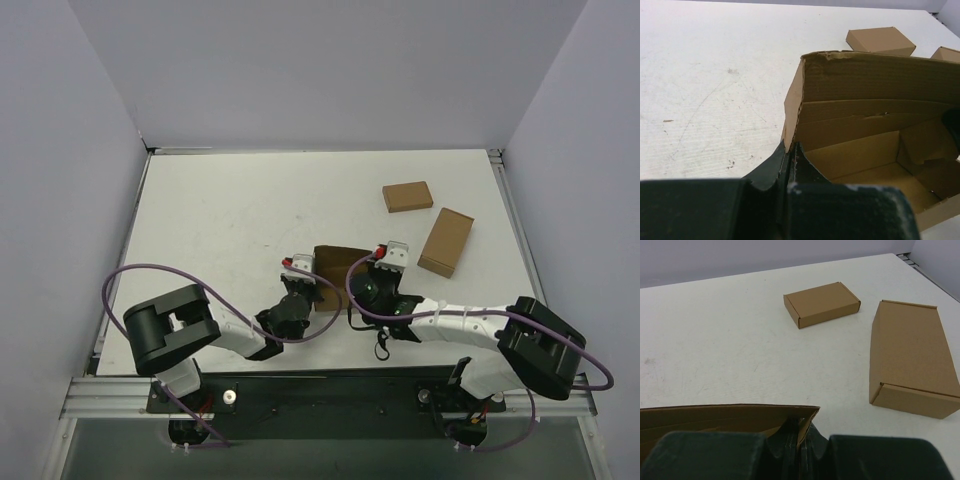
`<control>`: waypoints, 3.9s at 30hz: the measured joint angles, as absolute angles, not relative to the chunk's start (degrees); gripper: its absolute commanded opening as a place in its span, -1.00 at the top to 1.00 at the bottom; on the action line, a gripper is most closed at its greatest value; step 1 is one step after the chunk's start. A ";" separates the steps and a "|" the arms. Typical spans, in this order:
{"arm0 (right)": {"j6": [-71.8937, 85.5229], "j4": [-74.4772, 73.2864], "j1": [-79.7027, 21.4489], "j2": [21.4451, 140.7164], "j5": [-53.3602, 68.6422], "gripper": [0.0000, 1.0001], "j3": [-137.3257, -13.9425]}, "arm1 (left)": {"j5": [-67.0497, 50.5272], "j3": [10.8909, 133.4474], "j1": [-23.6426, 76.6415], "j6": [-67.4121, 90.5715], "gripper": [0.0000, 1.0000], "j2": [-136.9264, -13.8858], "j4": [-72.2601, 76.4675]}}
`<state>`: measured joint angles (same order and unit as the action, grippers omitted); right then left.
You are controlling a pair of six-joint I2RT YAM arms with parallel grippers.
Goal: Fold the paper box
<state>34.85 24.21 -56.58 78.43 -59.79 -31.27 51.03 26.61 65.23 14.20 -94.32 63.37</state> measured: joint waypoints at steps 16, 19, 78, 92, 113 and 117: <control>40.75 22.41 -58.22 77.93 -62.04 1.00 -29.23 | 51.18 26.59 65.80 19.35 1.00 -94.91 64.62; 41.04 22.24 -58.57 77.93 -62.41 1.00 -28.97 | 50.92 26.59 65.84 19.33 1.00 -94.70 64.42; 43.66 20.34 -67.53 81.17 -59.53 1.00 -32.73 | 28.42 27.42 48.75 16.82 1.00 -82.02 48.69; 43.68 13.58 -73.82 71.22 -54.65 -0.10 -32.40 | 29.78 10.02 53.76 12.93 1.00 -82.89 70.11; 47.68 -19.16 -87.44 49.10 -62.54 -0.43 -38.87 | 38.11 8.19 64.10 4.51 1.00 -89.60 81.71; 40.51 -18.72 -82.28 48.49 -55.64 -0.35 -45.76 | 37.78 7.25 64.10 3.99 1.00 -89.73 83.09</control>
